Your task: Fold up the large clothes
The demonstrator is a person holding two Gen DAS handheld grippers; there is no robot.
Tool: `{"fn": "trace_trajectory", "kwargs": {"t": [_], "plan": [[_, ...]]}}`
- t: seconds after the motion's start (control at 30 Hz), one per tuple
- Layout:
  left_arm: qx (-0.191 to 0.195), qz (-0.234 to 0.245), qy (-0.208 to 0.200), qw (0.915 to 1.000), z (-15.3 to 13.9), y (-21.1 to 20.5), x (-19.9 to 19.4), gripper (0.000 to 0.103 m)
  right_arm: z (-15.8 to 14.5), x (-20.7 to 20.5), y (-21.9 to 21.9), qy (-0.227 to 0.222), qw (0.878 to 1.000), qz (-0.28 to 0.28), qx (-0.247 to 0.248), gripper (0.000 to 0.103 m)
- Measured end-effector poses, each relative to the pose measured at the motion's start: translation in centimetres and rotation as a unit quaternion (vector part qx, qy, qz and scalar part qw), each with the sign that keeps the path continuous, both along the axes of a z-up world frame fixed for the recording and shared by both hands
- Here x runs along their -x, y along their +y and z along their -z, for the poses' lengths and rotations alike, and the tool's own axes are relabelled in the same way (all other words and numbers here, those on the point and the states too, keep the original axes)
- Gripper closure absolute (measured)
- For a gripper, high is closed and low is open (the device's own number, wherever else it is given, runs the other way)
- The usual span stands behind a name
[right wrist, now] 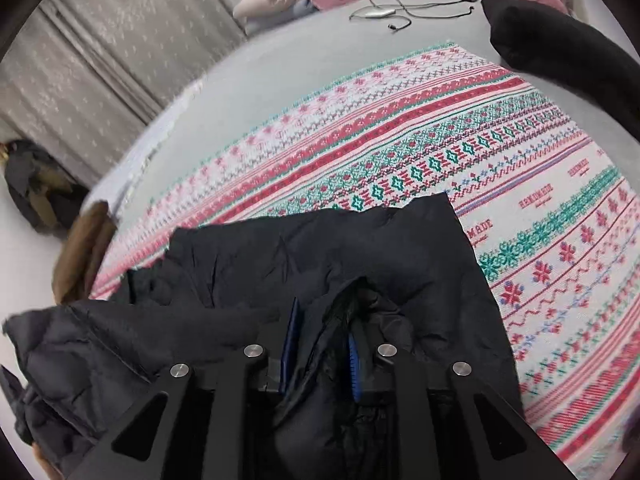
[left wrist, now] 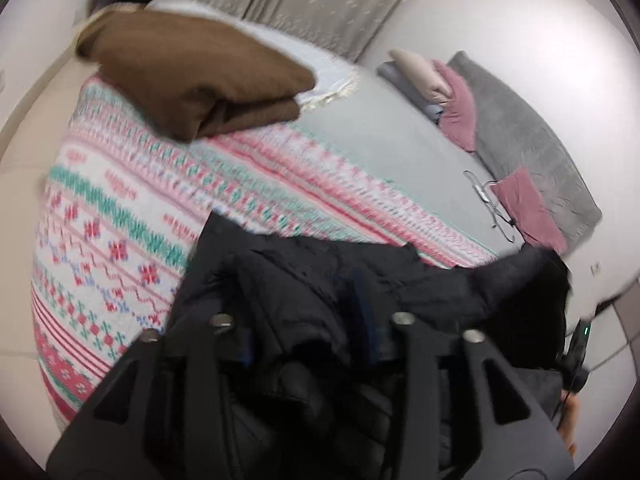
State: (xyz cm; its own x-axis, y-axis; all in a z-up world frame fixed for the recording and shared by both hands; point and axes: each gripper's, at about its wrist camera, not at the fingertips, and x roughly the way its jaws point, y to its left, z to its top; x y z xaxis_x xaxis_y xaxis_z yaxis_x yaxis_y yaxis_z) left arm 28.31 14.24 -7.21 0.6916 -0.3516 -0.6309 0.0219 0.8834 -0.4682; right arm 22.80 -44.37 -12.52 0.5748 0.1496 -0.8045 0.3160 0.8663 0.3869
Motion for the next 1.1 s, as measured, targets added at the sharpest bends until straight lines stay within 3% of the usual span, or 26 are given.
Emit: {"fn": "trace_trajectory", "kwargs": {"t": [0.07,0.17,0.27,0.33,0.43,0.53,0.63,0.67,0.8,0.93,1.03,1.1], "plan": [[-0.002,0.002,-0.016,0.9999,-0.9,-0.1,0.9,0.038,-2.0,0.3,0.2,-0.023,0.999,-0.025,0.001,0.058],[-0.018,0.024,-0.037,0.9988,-2.5,-0.8,2.2,0.035,-5.0,2.6,-0.5,-0.071,0.996,-0.033,-0.042,0.045],[-0.052,0.085,-0.052,0.9937,-4.0,-2.0,3.4,0.035,-7.3,4.6,0.1,-0.095,0.993,-0.057,-0.046,0.037],[-0.062,0.105,-0.067,0.9903,-4.6,-2.4,4.3,0.035,-8.8,5.8,1.5,-0.101,0.99,-0.096,-0.016,0.032],[-0.06,0.164,-0.061,0.9828,-4.7,-2.9,5.2,0.034,-10.4,7.0,3.5,-0.111,0.985,-0.125,0.047,0.031],[-0.052,0.22,-0.041,0.9732,-4.5,-3.3,6.3,0.034,-11.7,8.3,4.4,-0.133,0.979,-0.148,0.054,0.03],[-0.042,0.286,-0.026,0.9569,-4.0,-4.1,7.5,0.034,-12.3,9.6,5.8,-0.151,0.968,-0.194,0.051,0.029],[-0.042,0.315,-0.024,0.9479,-3.8,-4.5,8.2,0.034,-12.3,10.1,6.4,-0.149,0.963,-0.219,0.054,0.028],[-0.054,0.4,-0.015,0.9147,-2.9,-6.8,10.7,0.034,-10.2,10.9,9.9,-0.093,0.943,-0.307,0.09,0.024],[-0.107,0.443,0.012,0.89,-1.0,-9.8,11.9,0.034,-6.9,11.7,12.0,-0.022,0.924,-0.35,0.149,0.024],[-0.133,0.473,0.025,0.8707,0.2,-12.1,12.6,0.034,-6.0,12.9,11.8,-0.018,0.913,-0.375,0.162,0.024],[-0.143,0.482,0.027,0.8639,0.5,-13.2,12.7,0.034,-5.5,13.5,11.6,-0.015,0.908,-0.385,0.162,0.024]]}}
